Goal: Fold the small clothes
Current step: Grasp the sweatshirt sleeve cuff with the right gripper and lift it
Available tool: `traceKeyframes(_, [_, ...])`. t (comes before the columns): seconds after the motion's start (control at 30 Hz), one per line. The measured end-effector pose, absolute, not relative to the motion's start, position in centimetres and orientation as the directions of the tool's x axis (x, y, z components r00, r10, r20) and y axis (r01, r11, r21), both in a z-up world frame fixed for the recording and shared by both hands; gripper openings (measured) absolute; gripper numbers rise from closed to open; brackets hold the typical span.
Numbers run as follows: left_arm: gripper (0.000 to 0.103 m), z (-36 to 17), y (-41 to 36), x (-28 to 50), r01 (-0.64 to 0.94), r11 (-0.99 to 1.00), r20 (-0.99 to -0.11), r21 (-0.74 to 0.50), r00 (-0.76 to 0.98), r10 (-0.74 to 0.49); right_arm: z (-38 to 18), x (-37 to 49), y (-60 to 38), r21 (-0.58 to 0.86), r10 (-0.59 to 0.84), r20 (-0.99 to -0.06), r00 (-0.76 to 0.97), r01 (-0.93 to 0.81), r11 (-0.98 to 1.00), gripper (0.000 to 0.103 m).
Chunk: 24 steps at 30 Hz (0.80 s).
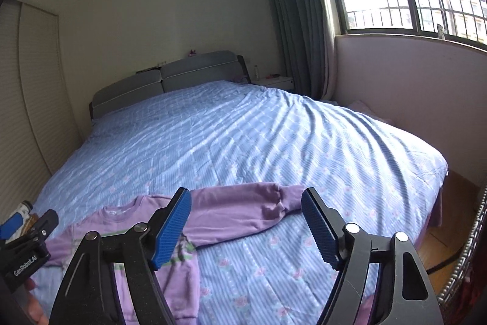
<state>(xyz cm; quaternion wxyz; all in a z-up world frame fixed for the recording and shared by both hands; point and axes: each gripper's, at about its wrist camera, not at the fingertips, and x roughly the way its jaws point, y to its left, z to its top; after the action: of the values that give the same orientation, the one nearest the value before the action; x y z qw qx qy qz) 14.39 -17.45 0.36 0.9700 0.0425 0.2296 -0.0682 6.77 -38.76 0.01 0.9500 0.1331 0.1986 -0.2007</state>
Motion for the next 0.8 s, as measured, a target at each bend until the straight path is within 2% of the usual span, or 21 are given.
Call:
traceKeyframes(0.4, [0.103,-4.8,-27.8,22.6,0.202,0.977,-0.488,0.063,0.861,-0.146,-7.0,14.6,-49.9,0.301,-0.329,-0.545,0.771,0.546,0.782,0.059])
traceKeyframes(0.5, [0.103,-6.0,-29.3,24.3,0.201,0.978,-0.504,0.06,0.851,-0.145,-9.5,16.5,-51.2,0.315,-0.299,-0.59,0.75,0.555,0.769,0.046])
traceKeyframes(0.8, [0.103,-9.7,-31.4,26.8,0.197,0.977,-0.562,0.075,0.818,-0.122,-14.9,19.1,-54.5,0.435,-0.222,-0.648,0.729,0.593,0.677,0.045])
